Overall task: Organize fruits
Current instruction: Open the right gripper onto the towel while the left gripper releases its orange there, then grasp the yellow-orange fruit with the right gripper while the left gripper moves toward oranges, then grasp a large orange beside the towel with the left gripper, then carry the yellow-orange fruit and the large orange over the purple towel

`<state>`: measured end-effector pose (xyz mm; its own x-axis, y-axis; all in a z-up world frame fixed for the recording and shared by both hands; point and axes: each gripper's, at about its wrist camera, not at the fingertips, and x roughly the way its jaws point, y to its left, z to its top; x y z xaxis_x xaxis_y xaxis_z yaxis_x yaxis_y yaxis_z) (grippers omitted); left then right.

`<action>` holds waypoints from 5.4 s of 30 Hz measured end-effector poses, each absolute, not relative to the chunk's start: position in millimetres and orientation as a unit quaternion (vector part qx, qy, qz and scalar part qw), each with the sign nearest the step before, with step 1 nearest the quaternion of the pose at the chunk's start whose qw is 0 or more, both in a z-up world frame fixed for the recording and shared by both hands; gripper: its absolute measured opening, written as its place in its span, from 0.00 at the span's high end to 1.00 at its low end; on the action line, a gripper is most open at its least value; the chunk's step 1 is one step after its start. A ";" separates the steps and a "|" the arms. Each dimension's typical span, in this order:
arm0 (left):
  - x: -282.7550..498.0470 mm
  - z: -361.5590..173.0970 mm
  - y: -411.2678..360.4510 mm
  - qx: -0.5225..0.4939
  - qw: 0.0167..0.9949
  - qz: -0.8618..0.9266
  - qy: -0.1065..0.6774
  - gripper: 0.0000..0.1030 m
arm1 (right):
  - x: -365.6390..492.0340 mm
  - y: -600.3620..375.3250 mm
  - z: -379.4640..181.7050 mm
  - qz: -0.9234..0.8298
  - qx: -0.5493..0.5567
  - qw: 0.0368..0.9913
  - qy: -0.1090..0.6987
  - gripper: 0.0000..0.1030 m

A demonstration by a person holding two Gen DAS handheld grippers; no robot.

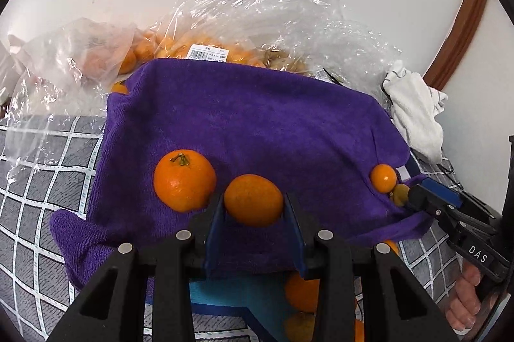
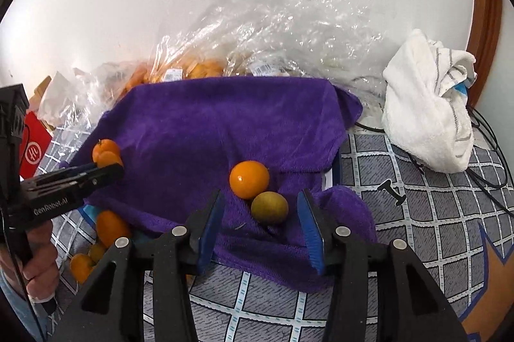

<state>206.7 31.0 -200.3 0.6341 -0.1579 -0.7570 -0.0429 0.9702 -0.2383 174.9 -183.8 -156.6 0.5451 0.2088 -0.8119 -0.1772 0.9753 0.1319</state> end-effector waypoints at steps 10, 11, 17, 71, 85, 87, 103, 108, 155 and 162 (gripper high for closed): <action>194.1 -183.4 34.9 -0.130 0.916 -0.031 0.379 0.54 | 162.2 -182.8 -144.8 0.074 0.010 0.887 0.456 0.54; 192.6 -181.2 33.9 -0.123 0.919 -0.029 0.373 0.54 | 159.6 -182.2 -143.5 0.069 0.004 0.887 0.456 0.54; 184.3 -166.1 29.2 -0.102 0.934 -0.030 0.340 0.54 | 132.1 -178.5 -130.9 0.062 0.008 0.889 0.454 0.54; 76.3 -194.6 104.7 -0.161 0.900 -0.066 0.400 0.54 | 93.2 -138.9 -160.9 0.103 -0.011 0.854 0.510 0.69; 89.0 -205.8 21.4 -0.049 0.879 -0.105 0.463 0.54 | 57.9 -166.9 -165.6 0.091 -0.017 0.861 0.500 0.69; 91.3 -207.3 16.3 -0.038 0.882 -0.102 0.458 0.54 | 59.4 -168.6 -166.4 0.091 -0.007 0.860 0.503 0.69; 102.8 -208.1 3.8 -0.038 0.889 -0.100 0.446 0.68 | 59.4 -169.1 -166.8 0.088 -0.002 0.860 0.502 0.69; 96.1 -203.2 21.7 -0.099 0.893 -0.127 0.420 0.68 | 60.0 -169.4 -167.2 0.089 -0.001 0.860 0.502 0.69; 105.8 -63.1 101.9 -0.158 0.950 -0.036 0.268 0.68 | 153.3 -176.9 -27.8 0.088 0.014 0.906 0.414 0.69; 144.6 -27.5 107.7 -0.140 0.955 -0.023 0.262 0.68 | 185.8 -171.1 -8.3 0.098 0.037 0.910 0.402 0.69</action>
<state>144.6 107.7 -27.5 0.8621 -0.1172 -0.4930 -0.0291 0.9598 -0.2791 185.8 -171.1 -8.3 0.6575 0.2087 -0.7240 -0.1489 0.9779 0.1466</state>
